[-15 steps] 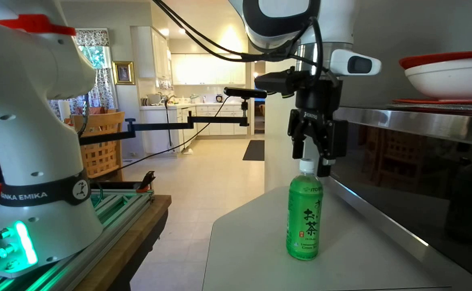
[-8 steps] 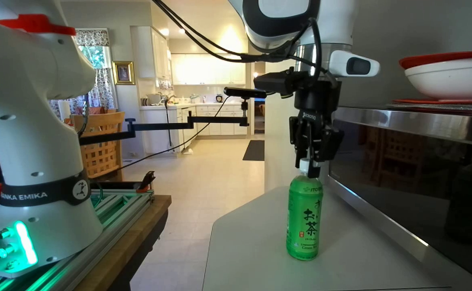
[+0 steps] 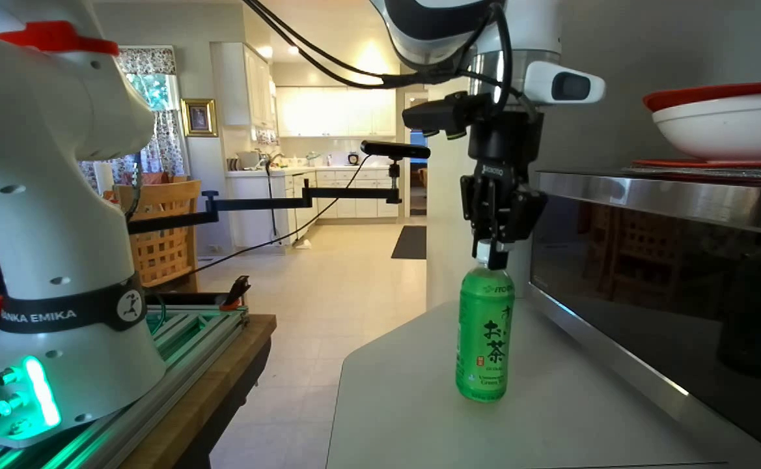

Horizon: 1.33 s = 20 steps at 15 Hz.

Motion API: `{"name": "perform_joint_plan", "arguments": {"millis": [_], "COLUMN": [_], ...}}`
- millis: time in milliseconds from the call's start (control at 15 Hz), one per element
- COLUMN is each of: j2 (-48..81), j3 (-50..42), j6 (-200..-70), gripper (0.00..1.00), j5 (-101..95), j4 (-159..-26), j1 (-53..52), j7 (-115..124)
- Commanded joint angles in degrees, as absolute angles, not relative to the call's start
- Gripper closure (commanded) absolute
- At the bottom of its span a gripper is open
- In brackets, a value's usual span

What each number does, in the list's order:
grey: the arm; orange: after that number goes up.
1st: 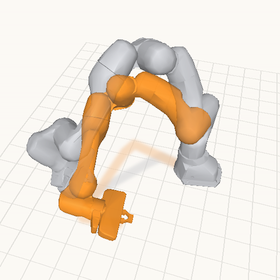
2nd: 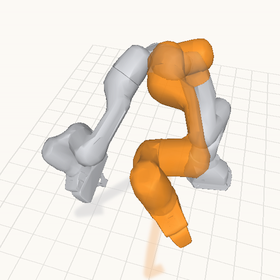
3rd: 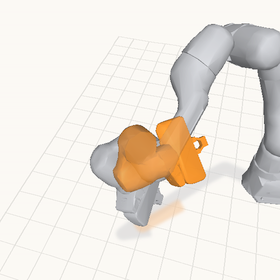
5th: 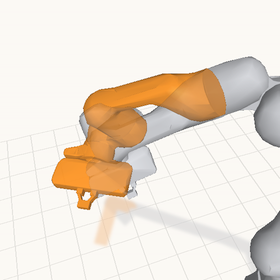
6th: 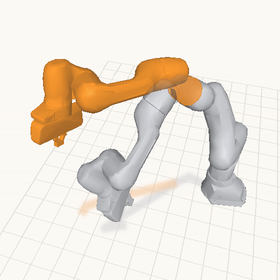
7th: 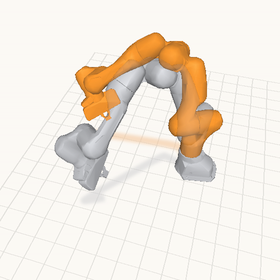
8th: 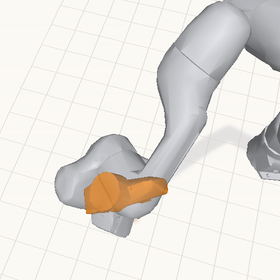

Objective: Put the green bottle on top of the microwave.

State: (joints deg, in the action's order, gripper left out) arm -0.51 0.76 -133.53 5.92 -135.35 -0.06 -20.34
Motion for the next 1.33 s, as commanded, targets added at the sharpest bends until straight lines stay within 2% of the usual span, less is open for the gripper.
{"name": "perform_joint_plan", "arguments": {"millis": [0,267,600,1267], "j2": [-11.93,-26.69,-33.94,-21.27], "j3": [0.69,-0.95,-2.7,-5.54], "j6": [-128.83,-119.18,-117.54,-125.02], "gripper": [0.88,0.88,0.88,0.88], "j5": [6.88,6.87,7.6,14.5], "j4": [-140.32,-140.22,-134.86,-119.51], "j1": [-0.95,-4.35,-9.09,-13.43], "j7": [-25.69,-30.81,-30.26,-31.14]}}
